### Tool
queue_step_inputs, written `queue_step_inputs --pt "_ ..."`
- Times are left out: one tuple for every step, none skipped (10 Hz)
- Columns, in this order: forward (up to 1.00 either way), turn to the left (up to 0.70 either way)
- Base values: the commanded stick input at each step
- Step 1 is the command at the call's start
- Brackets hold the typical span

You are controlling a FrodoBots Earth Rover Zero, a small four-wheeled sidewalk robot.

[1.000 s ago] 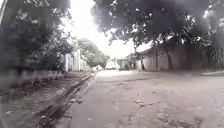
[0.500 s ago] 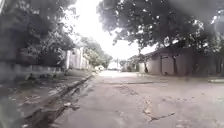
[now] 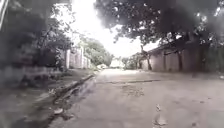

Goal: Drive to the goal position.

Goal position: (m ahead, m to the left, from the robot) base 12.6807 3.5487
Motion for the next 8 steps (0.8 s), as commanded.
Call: queue_step_inputs --pt "0.7 0.0" --pt "0.7 0.0" --pt "0.7 0.0" --pt "0.7 0.0" --pt "0.7 0.0" --pt "0.7 0.0" --pt "0.7 0.0" --pt "0.7 0.0"
